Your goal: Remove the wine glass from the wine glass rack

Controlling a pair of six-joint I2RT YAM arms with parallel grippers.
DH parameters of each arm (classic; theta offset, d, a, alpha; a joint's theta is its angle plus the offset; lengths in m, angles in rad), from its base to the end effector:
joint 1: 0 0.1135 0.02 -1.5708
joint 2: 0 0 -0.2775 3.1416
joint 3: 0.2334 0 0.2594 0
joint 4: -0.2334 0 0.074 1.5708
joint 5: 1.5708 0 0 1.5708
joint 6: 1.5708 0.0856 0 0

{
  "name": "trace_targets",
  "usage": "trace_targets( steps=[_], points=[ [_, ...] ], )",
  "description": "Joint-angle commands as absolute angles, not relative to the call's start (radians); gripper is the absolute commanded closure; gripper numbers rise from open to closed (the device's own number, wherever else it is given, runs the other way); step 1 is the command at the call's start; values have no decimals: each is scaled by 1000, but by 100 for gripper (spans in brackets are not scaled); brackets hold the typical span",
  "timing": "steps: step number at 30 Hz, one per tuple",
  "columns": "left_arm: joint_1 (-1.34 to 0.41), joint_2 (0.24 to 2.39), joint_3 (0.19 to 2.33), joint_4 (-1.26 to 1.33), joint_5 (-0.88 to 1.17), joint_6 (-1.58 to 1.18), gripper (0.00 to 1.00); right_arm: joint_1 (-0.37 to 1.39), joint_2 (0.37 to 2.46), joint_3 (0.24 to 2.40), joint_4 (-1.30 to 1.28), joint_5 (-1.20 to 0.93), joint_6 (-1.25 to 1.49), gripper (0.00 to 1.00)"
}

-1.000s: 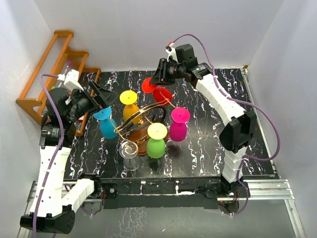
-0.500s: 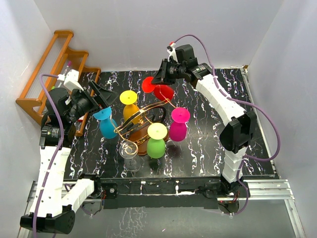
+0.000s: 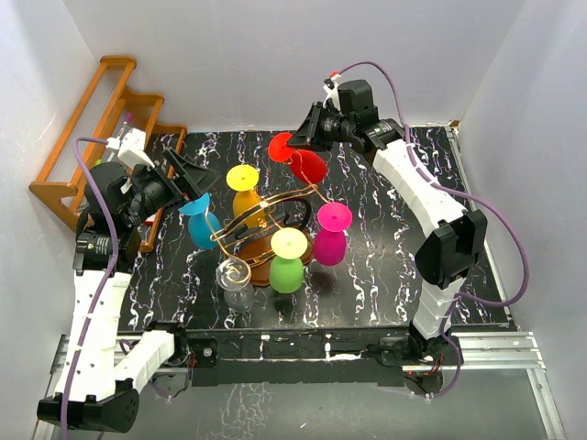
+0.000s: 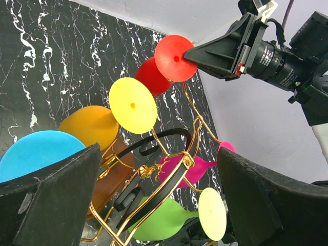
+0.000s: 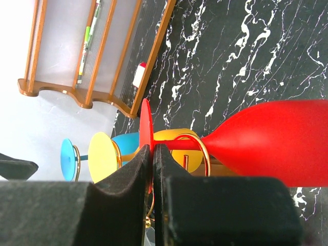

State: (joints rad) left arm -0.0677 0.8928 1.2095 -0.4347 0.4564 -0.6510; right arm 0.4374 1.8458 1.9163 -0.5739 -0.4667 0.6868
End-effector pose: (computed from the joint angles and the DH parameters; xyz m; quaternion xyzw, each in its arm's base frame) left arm 0.2138 -0.0523 0.4475 -0.0655 0.7406 -0.3858 0.5462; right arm 0.4137 0.2359 0.3856 -0.0125 0.8457 0.4322 0.3127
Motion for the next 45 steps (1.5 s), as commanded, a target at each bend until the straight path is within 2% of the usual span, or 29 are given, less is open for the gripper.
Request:
trace_targets(
  steps=[1,15,30,37,45],
  points=[
    [-71,883,1228,-429,465,-658,8,433,1801,1927,-474,-464,709,92],
    [-71,887,1222,-412,472,-670,10,411,1673,1811,-473,-422,692,92],
    [-71,886,1207,-391,486,-678,13,411,1590,1691,-459,-614,670,92],
    [-71,881,1200,-384,490,-680,15,433,1653,1728,-456,-671,660,92],
    [-71,885,1223,-385,494,-680,24,448,1800,1868,-447,-695,665,92]
  ],
)
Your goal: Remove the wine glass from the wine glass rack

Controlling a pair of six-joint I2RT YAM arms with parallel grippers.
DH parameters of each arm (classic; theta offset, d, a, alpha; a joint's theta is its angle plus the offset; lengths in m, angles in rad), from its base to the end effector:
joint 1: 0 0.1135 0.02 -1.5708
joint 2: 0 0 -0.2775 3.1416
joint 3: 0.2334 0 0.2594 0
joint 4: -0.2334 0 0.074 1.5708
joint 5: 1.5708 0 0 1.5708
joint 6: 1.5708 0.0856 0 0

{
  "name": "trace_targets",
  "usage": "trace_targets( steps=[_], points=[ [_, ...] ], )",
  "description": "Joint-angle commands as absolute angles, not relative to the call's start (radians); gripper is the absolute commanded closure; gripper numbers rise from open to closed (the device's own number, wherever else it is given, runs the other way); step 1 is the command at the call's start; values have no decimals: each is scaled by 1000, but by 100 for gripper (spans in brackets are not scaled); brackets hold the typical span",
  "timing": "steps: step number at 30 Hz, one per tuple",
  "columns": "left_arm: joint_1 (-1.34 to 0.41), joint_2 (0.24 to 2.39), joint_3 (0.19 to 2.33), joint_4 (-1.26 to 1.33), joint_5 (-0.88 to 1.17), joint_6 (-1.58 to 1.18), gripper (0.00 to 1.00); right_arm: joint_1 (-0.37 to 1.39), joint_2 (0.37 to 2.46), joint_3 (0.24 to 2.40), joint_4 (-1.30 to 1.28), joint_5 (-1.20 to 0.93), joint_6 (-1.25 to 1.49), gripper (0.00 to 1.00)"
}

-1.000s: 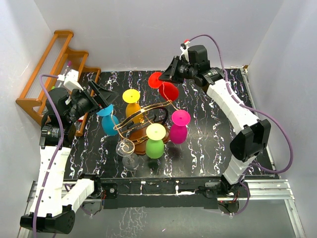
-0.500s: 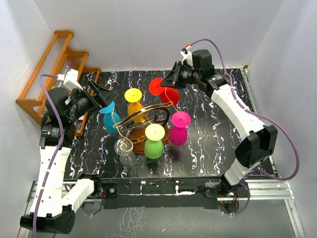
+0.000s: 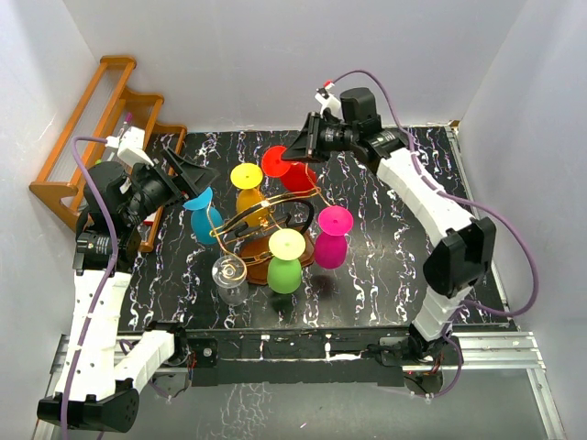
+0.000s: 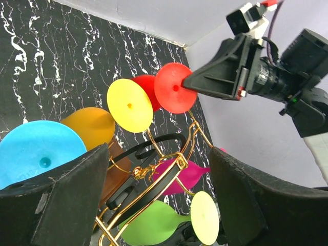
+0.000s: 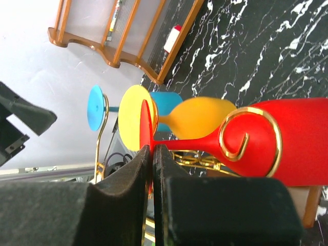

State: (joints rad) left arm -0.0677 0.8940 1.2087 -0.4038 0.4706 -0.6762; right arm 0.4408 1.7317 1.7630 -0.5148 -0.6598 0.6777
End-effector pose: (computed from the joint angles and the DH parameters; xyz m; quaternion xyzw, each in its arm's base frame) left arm 0.2142 -0.0534 0.4516 -0.0648 0.7317 -0.3988 0.5489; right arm 0.3758 0.2353 0.3894 -0.0707 0.8238 0.4946 0.2677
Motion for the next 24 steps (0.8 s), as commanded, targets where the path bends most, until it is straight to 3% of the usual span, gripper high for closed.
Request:
trace_targets(
  steps=[1,4,9,11,13,18,24],
  points=[
    [-71,886,1228,-385,494,-682,25,449,1819,1891,-445,-696,665,92],
    [-71,889,1235,-373,496,-692,32,448,1872,1968,-442,-675,649,92],
    [-71,897,1237,-323,532,-742,59,449,1942,2144,-453,-595,569,92],
    [-71,909,1246,-295,554,-770,63,449,1932,2206,-460,-544,514,92],
    [-71,925,1264,-262,575,-803,61,449,1885,2206,-444,-496,446,92],
    [-70,986,1310,-120,685,-943,45,461,1600,1988,-318,-312,207,92],
    [-95,1083,1365,25,844,-1181,43,501,1137,1577,-181,-133,-136,92]
  ],
)
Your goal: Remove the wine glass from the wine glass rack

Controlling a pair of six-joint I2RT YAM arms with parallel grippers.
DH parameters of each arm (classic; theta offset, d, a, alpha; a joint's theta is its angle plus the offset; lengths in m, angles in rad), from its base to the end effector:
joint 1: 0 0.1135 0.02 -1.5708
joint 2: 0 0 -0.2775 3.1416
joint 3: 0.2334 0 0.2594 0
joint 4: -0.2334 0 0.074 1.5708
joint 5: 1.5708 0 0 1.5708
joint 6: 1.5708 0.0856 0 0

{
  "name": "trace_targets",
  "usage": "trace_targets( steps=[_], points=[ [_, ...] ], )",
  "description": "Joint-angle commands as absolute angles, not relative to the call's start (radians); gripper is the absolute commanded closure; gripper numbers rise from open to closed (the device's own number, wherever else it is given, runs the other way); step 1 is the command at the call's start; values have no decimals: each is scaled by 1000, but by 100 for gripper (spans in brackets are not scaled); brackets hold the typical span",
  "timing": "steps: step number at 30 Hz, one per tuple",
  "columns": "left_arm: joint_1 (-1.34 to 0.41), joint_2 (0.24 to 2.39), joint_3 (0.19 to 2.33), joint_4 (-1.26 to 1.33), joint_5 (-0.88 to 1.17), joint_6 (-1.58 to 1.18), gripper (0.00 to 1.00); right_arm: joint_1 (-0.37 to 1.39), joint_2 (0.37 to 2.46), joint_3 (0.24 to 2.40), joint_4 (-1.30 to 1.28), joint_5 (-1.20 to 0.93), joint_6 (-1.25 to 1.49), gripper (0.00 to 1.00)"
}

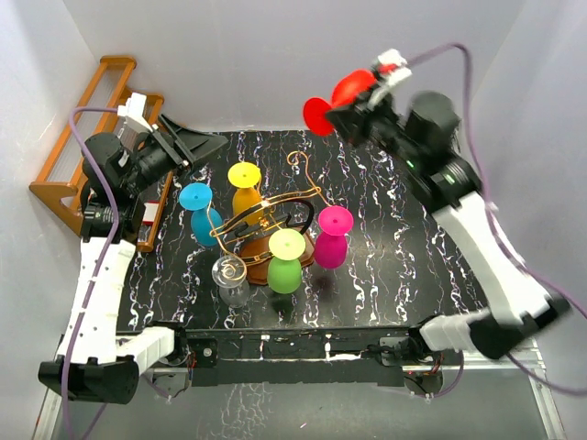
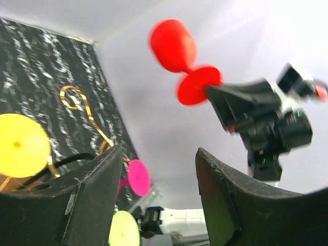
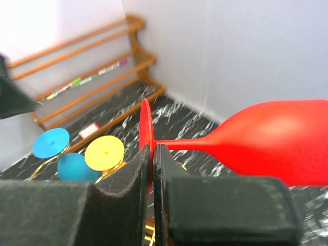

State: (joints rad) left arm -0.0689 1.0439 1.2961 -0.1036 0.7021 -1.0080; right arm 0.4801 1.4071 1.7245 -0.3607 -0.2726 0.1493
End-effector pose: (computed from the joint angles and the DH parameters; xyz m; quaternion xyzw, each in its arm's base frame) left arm 0.2433 -0.0722 0.4951 -0.0450 0.6644 -0.5575 0.4957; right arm 0.3017 0.1831 0.5163 -0.2105 0.6903 0.3054 0.6212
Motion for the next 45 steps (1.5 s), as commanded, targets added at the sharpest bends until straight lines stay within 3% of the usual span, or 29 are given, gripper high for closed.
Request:
trace_targets(
  steps=[1,7,15,29,45],
  points=[
    [-119,1092,1389,-4,845,-1175,43,502,1070,1523,-177,-131,-193,92],
    [-338,1172,1484,-145,758,-1103,43,502,774,1298,-321,-180,-595,92],
    [-494,1192,1430,-204,676,-1075,43,502,680,1133,-342,-235,-868,92],
    [-571,1231,1434,-137,646,-1189,43,513,746,1150,-231,-433,-967,92],
    [-589,1326,1471,-24,623,-1276,42,572,866,1162,-111,-456,-1019,92]
  ],
)
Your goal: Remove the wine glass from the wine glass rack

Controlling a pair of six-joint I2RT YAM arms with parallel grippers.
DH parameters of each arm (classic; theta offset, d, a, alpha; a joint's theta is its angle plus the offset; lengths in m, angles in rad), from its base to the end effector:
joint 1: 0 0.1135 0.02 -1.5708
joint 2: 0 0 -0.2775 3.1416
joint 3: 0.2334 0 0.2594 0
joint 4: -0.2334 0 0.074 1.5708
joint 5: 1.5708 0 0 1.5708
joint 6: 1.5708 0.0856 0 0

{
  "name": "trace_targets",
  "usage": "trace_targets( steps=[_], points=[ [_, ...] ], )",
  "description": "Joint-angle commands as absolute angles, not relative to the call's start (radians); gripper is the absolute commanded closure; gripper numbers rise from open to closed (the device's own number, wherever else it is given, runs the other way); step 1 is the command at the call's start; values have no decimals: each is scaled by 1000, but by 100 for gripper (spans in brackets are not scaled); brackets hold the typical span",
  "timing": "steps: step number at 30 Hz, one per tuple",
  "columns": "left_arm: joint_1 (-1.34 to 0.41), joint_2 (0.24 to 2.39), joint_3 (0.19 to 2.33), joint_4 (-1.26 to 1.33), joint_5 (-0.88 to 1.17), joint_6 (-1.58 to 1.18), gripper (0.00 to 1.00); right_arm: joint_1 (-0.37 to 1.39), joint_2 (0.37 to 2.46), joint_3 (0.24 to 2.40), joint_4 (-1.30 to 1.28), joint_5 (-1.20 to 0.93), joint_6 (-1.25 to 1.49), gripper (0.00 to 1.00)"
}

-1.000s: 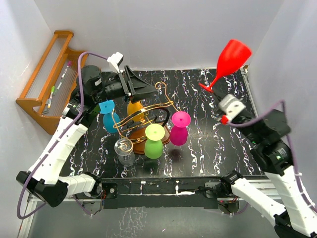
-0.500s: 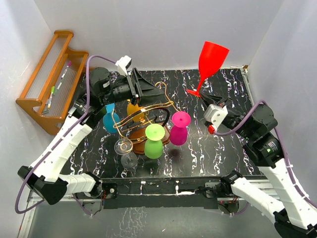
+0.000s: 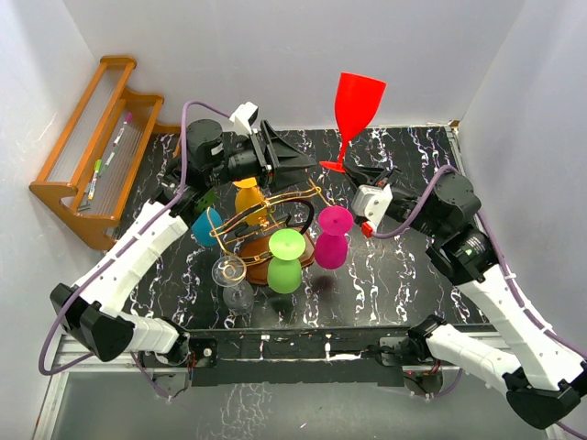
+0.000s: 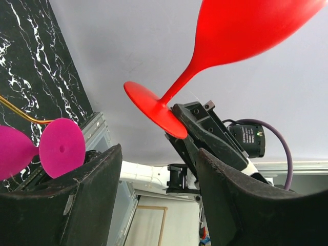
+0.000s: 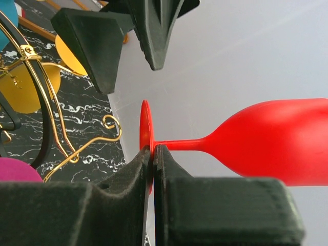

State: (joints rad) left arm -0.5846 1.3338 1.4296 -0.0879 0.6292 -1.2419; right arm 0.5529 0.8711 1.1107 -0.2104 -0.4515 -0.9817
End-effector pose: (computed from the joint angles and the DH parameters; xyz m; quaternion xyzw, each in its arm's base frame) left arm 0.2587 -0.2316 0.4682 -0.0083 0.7048 -0.6675 0.2401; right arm 0.1703 0.1490 0.4484 -0.5870 0.3773 0.0036 0.7163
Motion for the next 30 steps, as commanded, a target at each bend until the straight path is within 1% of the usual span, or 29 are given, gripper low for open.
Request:
trace_targets(
  steps=[1,10,13,16,19,20,21,23,24,25,26,29,30],
  points=[
    [-589,1329,1473,-23,621,-1278,42,577,867,1158,-104,-454,-1019,92],
    [-589,1363,1460,41,621,-1328,41,652,900,1153,-77,-422,-1050,92],
    [-590,1364,1463,60,624,-1344,42,702,920,1152,-77,-367,-1079,92],
    [-592,1364,1462,70,633,-1348,45,764,934,1139,-60,-286,-1112,92],
    [-591,1362,1450,81,645,-1344,57,822,936,1112,-22,-207,-1144,92],
    [-591,1357,1439,92,650,-1346,63,838,935,1104,-10,-187,-1149,92],
    [-591,1352,1430,103,654,-1347,71,851,936,1096,-2,-171,-1154,92],
    [-591,1341,1414,112,657,-1349,97,868,933,1086,7,-144,-1158,92],
    [-591,1335,1405,114,656,-1349,100,874,933,1081,9,-132,-1157,92],
    [-591,1329,1398,116,657,-1346,100,880,930,1078,9,-122,-1153,91],
    [-591,1323,1392,115,655,-1339,100,884,926,1076,8,-112,-1146,88],
    [-591,1289,1378,75,612,-1304,100,888,893,1060,6,-92,-1109,69],
    [-589,1276,1371,63,587,-1295,100,889,880,1055,3,-86,-1088,66]
  ],
)
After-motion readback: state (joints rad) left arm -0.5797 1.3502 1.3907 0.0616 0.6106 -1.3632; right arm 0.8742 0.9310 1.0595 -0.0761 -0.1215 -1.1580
